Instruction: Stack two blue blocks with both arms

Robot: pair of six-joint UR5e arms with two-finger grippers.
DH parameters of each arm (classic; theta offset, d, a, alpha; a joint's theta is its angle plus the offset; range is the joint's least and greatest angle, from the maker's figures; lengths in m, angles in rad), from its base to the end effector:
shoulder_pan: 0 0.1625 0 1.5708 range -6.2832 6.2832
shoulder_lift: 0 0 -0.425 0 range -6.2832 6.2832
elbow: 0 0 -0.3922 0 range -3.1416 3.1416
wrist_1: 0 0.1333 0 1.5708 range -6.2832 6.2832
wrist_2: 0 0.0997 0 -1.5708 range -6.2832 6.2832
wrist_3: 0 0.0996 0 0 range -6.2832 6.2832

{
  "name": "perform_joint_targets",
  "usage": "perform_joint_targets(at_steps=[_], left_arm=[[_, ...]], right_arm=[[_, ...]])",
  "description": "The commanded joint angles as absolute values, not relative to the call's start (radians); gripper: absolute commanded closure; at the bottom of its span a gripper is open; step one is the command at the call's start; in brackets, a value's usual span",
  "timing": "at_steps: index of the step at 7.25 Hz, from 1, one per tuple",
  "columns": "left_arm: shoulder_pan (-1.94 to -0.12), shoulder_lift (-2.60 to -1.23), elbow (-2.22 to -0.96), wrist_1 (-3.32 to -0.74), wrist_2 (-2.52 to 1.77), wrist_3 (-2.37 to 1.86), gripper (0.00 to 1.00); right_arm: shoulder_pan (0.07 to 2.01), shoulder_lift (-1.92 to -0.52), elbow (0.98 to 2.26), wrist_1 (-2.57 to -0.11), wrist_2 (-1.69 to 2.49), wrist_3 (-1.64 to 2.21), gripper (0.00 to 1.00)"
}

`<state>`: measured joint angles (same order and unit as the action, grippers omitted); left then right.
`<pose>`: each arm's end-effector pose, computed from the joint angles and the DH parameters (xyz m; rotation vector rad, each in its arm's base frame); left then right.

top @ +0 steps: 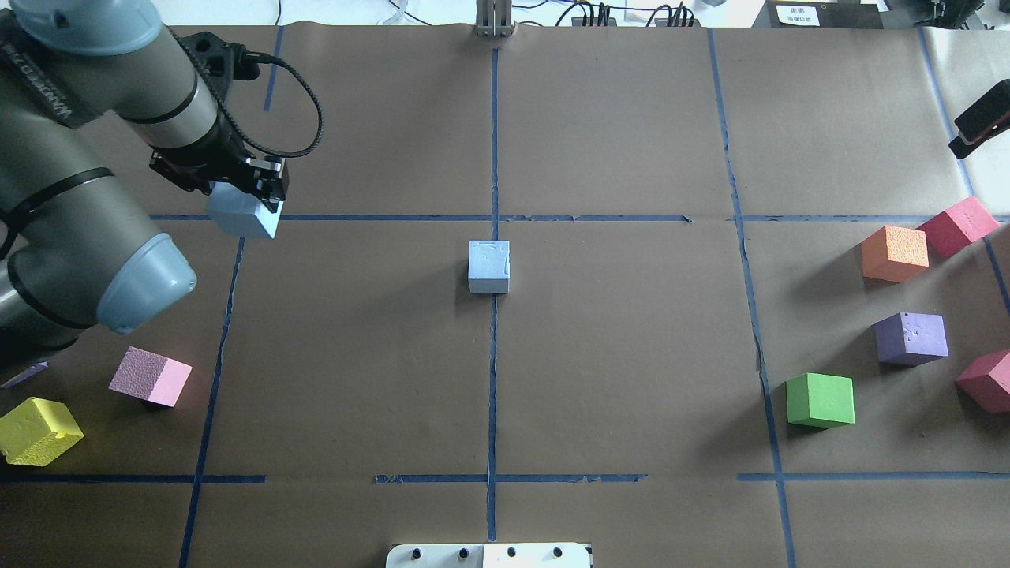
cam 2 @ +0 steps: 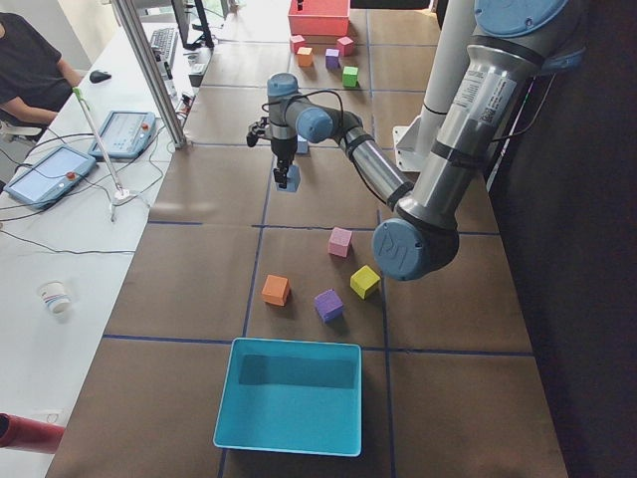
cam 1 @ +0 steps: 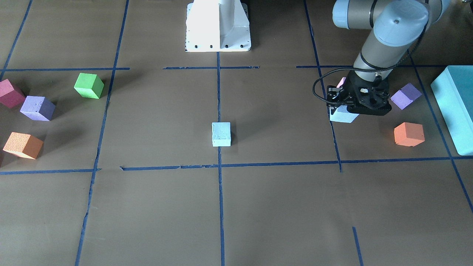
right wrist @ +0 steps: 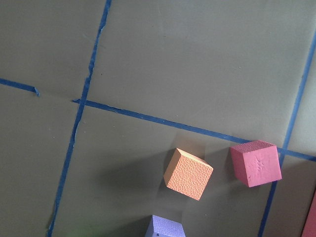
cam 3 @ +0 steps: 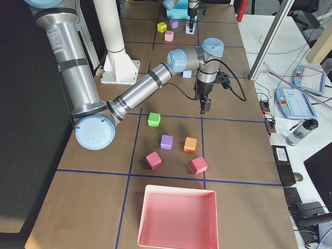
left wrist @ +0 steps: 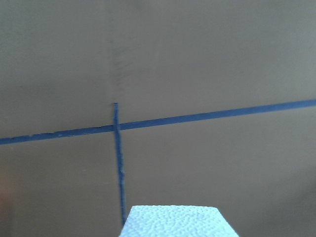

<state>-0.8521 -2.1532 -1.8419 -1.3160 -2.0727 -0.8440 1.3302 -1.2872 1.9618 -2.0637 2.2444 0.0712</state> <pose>0.3460 -0.5252 0.2378 0.0732 0.7574 0.0310 -0.0589 -0.5388 0.3841 0.0685 -0.6921 -0.2237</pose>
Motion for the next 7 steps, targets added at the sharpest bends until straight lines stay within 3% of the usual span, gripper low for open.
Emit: perform_joint_targets(at_steps=[1, 3, 7], left_arm=[[-0.783, -2.372, -1.680, -1.308, -2.069, -1.009, 1.00], [-0.704, -2.568, -1.480, -1.319, -2.066, -1.074, 1.00], [-0.620, -2.588, -1.323, -1.528, -2.023, -1.155, 1.00]], right_arm=[[1.414, -1.359, 1.973, -2.063, 2.304, 0.069, 0.00], [1.466, -1.489, 1.970, -1.923, 2.358, 0.066, 0.00], [1.500, -1.608, 1.968, -1.824, 2.433, 0.068, 0.00]])
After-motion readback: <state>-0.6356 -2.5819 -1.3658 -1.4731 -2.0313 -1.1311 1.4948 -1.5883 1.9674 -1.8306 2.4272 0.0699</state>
